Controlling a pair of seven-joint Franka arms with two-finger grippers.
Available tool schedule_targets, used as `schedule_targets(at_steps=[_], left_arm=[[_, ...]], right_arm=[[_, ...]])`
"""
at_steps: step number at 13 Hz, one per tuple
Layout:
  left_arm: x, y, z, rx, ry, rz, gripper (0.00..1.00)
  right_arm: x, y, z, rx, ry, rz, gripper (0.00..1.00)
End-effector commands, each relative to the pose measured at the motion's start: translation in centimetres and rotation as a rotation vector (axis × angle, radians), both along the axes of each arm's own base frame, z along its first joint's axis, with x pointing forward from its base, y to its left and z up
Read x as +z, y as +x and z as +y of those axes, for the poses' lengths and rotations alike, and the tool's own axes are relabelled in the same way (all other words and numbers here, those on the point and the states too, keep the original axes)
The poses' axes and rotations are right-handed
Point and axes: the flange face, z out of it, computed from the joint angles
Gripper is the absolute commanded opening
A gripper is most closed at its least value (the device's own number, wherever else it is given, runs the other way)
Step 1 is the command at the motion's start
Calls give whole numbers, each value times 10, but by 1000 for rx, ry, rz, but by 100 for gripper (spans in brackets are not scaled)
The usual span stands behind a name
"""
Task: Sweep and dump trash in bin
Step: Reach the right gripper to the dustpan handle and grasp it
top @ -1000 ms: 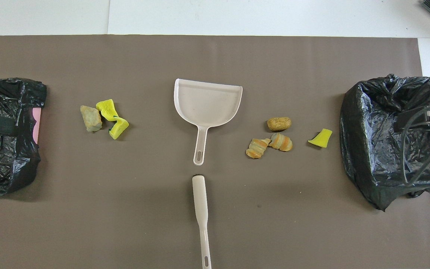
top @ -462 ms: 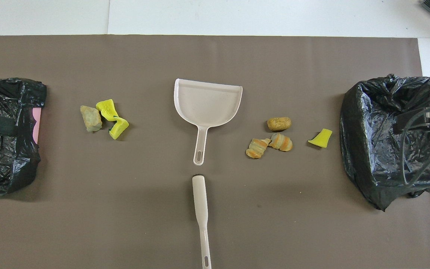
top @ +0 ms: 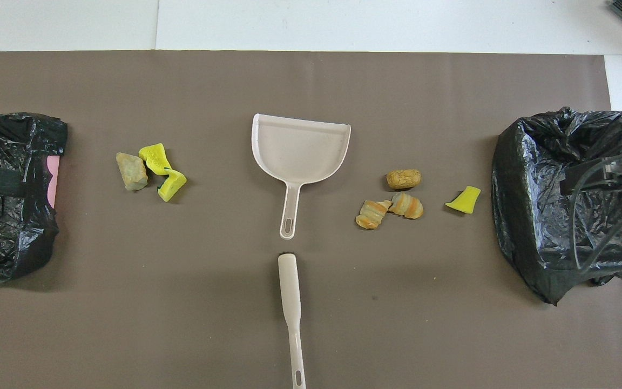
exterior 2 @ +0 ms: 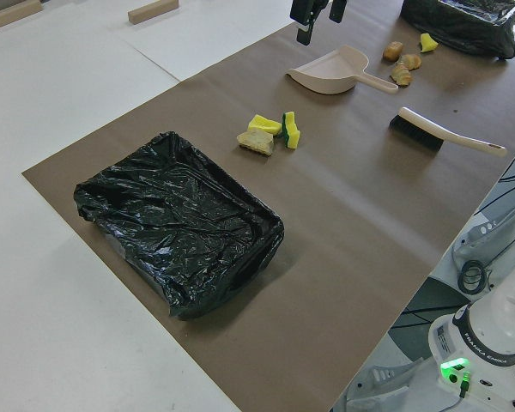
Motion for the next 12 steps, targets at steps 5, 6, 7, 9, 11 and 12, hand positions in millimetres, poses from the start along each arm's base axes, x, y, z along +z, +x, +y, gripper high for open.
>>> schedule_targets(at_steps=[5, 6, 7, 9, 11, 12], left_arm=[[3, -3, 2, 2, 2, -12, 100], [2, -3, 2, 2, 2, -10, 100], [2, -3, 2, 2, 2, -10, 100], [3, -3, 2, 2, 4, -12, 100], [2, -3, 2, 2, 2, -10, 100], [3, -3, 2, 2, 4, -12, 100]], right_arm=[[-35, 33, 70, 18, 7, -2, 100], [-37, 36, 82, 23, 7, -3, 100], [-45, 44, 90, 15, 13, -13, 100], [-67, 56, 121, 3, 26, -26, 100], [-91, 62, 172, -28, 32, -36, 100], [-102, 65, 189, -58, 40, -42, 100]])
